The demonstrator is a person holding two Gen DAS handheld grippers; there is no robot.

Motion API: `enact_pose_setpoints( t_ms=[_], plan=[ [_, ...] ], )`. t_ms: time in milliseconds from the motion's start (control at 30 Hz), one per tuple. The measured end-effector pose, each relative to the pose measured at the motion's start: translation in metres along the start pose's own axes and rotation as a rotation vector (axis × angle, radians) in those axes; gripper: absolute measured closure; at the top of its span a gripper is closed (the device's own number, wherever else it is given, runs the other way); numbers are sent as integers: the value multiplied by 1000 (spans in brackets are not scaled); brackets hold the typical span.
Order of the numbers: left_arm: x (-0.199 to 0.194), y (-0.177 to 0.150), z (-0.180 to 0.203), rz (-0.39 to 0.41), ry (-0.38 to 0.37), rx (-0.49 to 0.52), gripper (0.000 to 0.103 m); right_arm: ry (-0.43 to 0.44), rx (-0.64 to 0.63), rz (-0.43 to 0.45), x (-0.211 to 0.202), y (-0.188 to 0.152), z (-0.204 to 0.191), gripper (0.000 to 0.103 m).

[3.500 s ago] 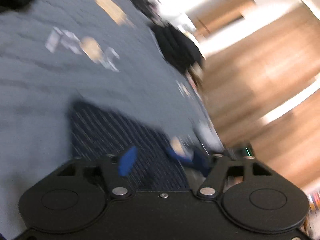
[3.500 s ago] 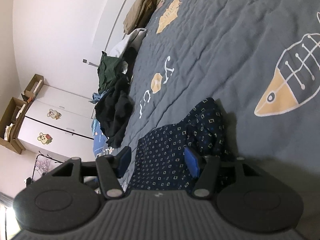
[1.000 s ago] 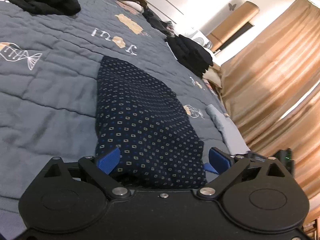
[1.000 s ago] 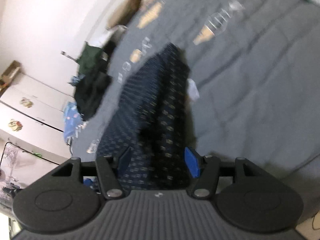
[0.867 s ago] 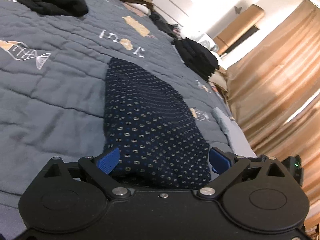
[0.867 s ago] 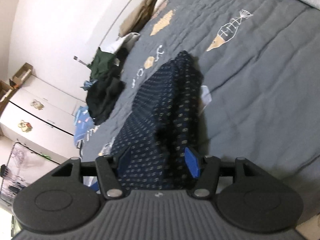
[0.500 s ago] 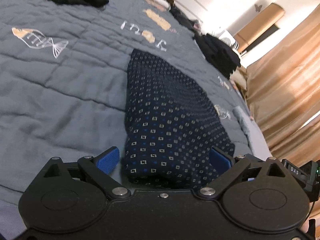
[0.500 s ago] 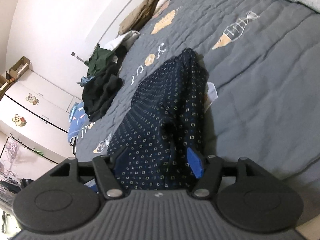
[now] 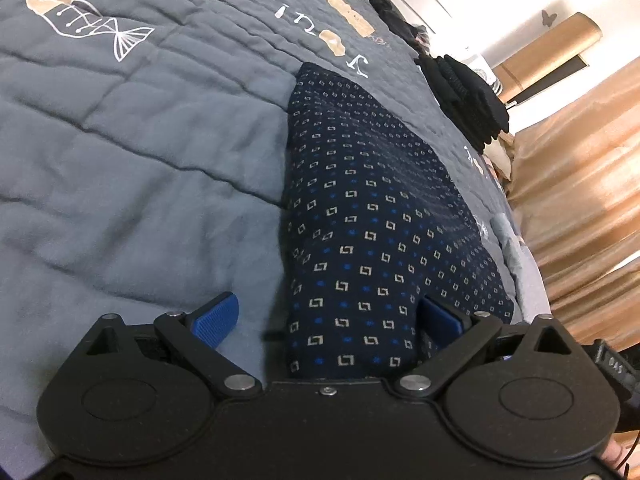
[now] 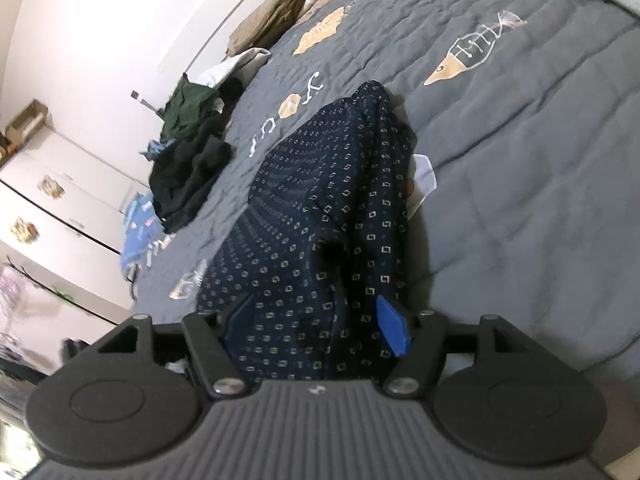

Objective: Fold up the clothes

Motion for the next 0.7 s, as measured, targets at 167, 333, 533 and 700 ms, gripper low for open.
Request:
enact_pose_setpoints(
  t_ms=[167, 333, 533, 700],
  plan=[
    [-2, -3, 20, 8, -37, 73, 22, 4, -18, -9, -1, -3, 0, 36],
    [-2, -9, 30, 3, -46, 136, 36, 17, 9, -16, -6, -3, 3, 36],
    [-7, 0, 24, 4, -68, 48, 58, 17, 20, -25, -9, -3, 10, 35],
    [-2, -8, 17, -40, -29, 33, 47, 6, -11, -52, -9, -5, 14, 35]
  ],
)
Point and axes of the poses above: each gripper's, at about its wrist camera, not at the fingertips, and x roughly the way its jaws point, z to its right, y to its top, the point moved 7 cm from there along x, roughly the way its jaws point, and after that the axes turned 13 degrees about z, right-handed, at the moved point
